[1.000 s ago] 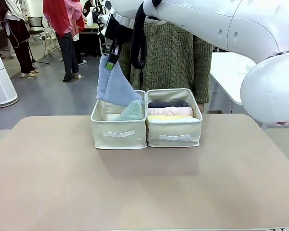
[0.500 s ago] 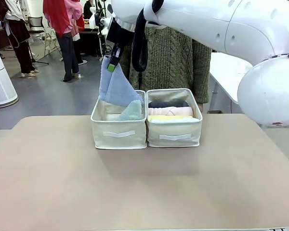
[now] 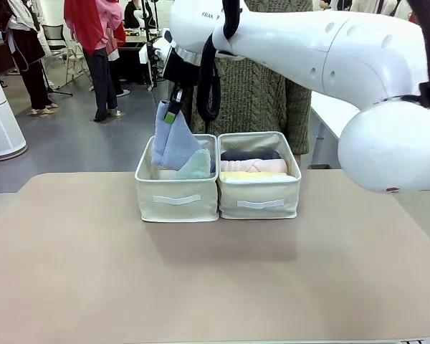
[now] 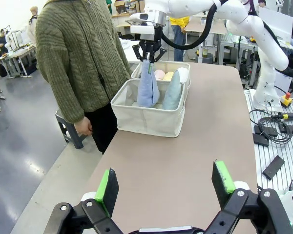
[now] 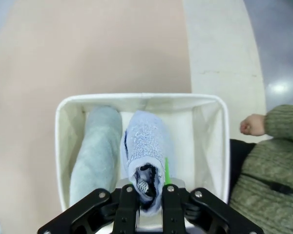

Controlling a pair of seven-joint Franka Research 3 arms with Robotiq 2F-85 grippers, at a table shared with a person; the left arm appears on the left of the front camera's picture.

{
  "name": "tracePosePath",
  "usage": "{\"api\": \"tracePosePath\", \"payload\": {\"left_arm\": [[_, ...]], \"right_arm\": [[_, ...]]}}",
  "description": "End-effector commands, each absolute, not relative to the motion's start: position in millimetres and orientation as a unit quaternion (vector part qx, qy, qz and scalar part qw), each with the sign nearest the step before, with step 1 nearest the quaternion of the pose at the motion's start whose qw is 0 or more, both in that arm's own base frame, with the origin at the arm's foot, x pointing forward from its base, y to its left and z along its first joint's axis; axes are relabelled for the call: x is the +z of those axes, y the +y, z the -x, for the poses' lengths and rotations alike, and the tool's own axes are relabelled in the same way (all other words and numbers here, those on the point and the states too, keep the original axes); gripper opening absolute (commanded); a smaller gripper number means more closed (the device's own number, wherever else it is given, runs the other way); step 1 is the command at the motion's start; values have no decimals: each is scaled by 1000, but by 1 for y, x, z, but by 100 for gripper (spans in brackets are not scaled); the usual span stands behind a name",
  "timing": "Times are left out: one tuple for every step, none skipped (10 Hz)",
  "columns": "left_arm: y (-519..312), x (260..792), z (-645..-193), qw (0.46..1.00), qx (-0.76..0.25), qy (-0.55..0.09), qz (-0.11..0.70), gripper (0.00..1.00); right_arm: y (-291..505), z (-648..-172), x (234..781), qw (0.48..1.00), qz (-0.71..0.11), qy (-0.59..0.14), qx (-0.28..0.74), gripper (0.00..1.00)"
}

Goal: Sort the towels based on their folding style.
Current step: Pick up another triangle-folded towel from the table and place it in the left Fabric basket.

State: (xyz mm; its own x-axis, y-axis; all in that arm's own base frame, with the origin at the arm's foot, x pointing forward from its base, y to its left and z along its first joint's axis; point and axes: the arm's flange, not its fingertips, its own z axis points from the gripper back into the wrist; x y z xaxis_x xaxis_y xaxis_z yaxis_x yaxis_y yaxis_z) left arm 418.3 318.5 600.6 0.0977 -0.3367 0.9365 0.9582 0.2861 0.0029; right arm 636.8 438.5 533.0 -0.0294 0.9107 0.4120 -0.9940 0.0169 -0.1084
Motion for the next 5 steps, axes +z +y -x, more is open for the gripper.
{"api": "tracePosePath", "payload": {"left_arm": [[317, 601, -415, 664, -492, -452, 337, 100], [317, 601, -415, 664, -492, -452, 337, 100], [317, 601, -415, 664, -492, -452, 337, 100], [317, 601, -415, 664, -492, -452, 337, 100], [317, 601, -415, 664, -492, -452, 337, 100]], "right_arm": [[454, -670, 541, 698, -137, -173, 681, 16], [455, -672, 534, 699, -144, -163, 681, 16], [456, -675, 529, 699, -149, -158, 682, 16], [458, -678, 525, 698, -154, -150, 683, 16], [460, -678, 521, 694, -155, -141, 689, 16]]}}
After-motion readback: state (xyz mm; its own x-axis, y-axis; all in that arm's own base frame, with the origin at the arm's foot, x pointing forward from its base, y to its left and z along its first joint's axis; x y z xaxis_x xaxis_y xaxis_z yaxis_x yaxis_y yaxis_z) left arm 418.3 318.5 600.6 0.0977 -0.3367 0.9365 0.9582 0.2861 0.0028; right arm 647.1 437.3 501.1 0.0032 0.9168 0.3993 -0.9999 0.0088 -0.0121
